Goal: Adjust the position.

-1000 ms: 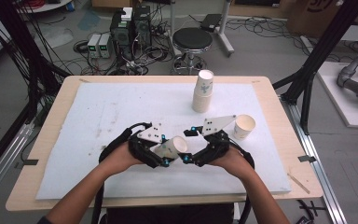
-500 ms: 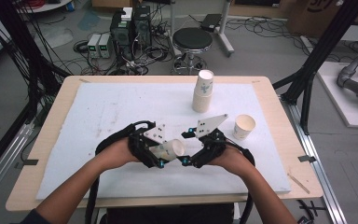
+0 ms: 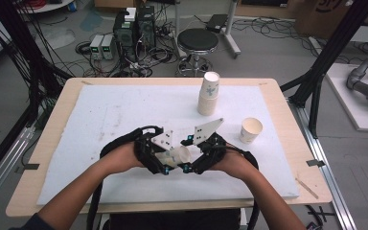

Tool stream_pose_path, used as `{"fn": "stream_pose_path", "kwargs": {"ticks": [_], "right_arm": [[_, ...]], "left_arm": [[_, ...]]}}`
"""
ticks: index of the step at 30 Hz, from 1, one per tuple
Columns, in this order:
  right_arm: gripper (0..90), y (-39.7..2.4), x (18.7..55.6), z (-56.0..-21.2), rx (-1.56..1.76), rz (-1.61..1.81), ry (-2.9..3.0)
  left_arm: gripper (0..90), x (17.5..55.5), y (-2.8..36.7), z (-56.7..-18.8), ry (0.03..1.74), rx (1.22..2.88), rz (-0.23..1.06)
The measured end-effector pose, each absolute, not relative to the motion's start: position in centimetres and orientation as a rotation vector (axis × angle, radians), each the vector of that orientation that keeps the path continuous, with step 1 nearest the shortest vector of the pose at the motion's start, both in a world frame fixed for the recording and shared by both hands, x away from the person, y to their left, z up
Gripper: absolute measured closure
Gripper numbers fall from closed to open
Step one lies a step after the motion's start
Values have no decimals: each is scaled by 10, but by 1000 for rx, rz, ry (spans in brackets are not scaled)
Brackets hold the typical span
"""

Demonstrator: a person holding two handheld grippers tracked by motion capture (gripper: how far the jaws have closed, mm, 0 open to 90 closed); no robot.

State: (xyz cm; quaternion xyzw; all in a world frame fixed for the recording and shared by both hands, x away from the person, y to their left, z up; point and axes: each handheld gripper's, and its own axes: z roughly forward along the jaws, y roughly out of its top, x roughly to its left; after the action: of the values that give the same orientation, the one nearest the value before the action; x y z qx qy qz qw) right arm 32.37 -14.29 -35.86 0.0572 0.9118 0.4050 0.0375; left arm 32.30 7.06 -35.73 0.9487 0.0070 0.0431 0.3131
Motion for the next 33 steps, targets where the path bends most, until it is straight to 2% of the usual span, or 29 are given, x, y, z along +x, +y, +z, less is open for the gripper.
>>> {"fn": "stream_pose_path", "kwargs": {"ticks": [4,9,14,16,19,33], "right_arm": [[272,-140,323,-360,144,1228,2811],[370,-137,322,-360,96,1216,2832],[375,-137,321,-360,89,1220,2837],[374,-139,321,-359,96,1227,2843],[375,-142,321,-359,112,1219,2851],[374,-167,315,-367,184,1356,2764]], "left_arm": [[362,322,69,-358,-4,2506,106],[362,322,68,-359,-21,2520,95],[343,321,69,-360,-22,2490,95],[303,322,73,-361,-16,2448,94],[184,322,81,-363,39,2368,96],[185,316,122,-377,223,2023,91]]}}
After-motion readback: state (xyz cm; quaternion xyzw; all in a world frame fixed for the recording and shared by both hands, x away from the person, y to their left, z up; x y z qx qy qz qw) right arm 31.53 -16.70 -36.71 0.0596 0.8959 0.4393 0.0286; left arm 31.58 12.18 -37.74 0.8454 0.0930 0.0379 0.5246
